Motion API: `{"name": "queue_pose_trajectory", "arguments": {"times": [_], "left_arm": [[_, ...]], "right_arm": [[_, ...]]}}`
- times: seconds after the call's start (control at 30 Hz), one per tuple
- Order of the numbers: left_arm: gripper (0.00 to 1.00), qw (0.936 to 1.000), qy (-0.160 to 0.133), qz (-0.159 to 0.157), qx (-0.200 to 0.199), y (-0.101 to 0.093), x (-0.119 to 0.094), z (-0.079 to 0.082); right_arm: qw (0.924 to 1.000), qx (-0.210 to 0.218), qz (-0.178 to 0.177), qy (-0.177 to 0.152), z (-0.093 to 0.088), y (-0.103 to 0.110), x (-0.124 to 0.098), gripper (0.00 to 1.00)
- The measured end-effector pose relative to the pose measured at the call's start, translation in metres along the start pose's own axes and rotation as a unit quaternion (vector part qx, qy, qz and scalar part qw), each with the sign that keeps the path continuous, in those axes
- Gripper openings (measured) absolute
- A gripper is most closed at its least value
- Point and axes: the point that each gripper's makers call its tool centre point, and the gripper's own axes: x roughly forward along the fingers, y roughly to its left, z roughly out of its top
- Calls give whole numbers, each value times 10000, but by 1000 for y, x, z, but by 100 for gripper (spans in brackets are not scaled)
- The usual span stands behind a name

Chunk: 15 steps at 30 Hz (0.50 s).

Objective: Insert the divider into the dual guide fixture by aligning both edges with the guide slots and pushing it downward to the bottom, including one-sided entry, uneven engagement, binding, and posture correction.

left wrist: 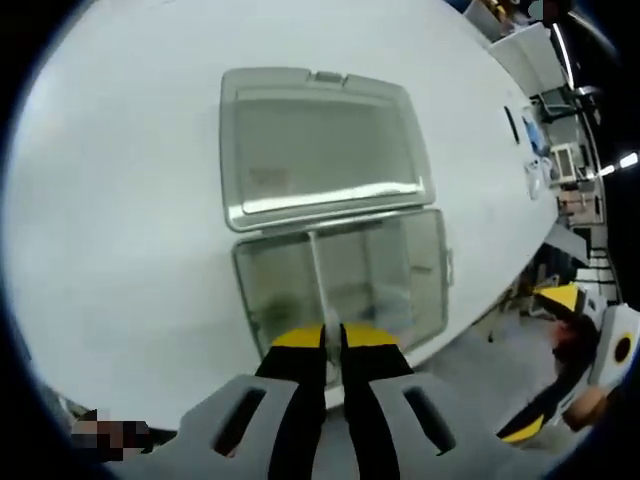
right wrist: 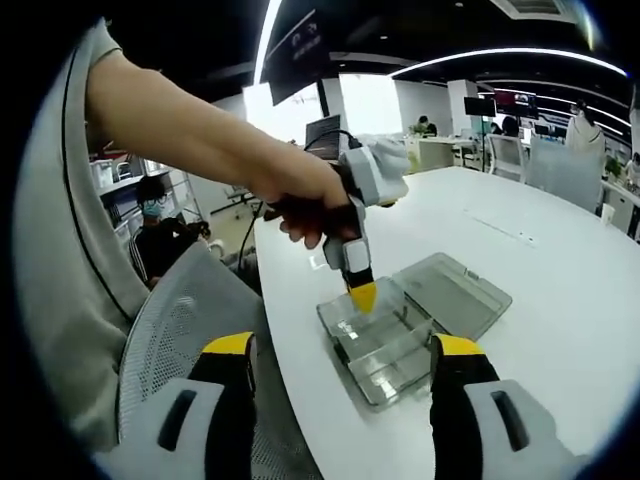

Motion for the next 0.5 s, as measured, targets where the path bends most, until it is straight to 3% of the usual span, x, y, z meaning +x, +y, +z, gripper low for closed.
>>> {"name": "queue_pose_trajectory", "arguments": {"times": [0.5], "left_arm": [[2, 9999, 83, 96, 33, 0, 0, 2]], "right_arm": [[10000, -9, -1, -4, 1, 1, 0, 68]]}}
